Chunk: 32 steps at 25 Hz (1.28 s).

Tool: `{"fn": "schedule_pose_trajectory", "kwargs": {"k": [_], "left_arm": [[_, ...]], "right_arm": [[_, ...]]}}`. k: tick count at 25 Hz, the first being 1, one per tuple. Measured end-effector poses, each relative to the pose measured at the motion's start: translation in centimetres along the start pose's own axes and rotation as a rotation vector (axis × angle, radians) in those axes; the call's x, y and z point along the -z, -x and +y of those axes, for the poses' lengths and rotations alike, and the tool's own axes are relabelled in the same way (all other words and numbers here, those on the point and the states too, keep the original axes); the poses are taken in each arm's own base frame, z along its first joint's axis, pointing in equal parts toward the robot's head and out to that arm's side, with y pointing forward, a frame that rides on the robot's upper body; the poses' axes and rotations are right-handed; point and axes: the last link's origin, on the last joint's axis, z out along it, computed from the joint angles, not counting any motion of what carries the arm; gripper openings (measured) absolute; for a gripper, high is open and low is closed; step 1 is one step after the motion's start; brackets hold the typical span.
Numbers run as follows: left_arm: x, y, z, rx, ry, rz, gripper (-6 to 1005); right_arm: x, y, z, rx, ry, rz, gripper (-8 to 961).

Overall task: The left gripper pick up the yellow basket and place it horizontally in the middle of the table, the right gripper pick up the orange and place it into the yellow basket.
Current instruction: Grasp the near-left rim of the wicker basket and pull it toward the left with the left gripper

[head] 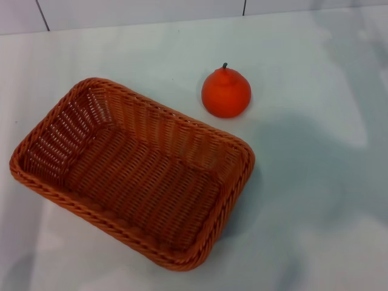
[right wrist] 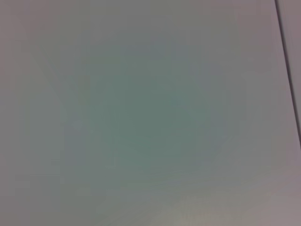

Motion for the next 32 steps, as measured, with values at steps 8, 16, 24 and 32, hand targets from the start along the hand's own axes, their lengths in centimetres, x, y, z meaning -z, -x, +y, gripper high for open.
{"fn": "schedule_pose_trajectory", "kwargs": {"k": [8,16,24,32], "left_arm": [[0.2,-0.2,-0.1,0.01,-0.031,0.021,947],[0.3,-0.3,0.0,0.047,-0.035,0.034,946],[-3.7,-1.3,-3.3,0.268,0.271,-0.278,885],[-8.9,-4.3,-4.2,0.327,0.541,-0.839,886]], "right_arm": [[0.3,0.0,0.1,-0.024,0.014,0.019,830],[0.6,0.4,0.1,-0.05,0.025,0.01,829],[0.7,0.8,-0.1,-0.063,0.023,-0.003,832],[0.7,1.0,0.0,-0.064,0.029,-0.015,831]]}}
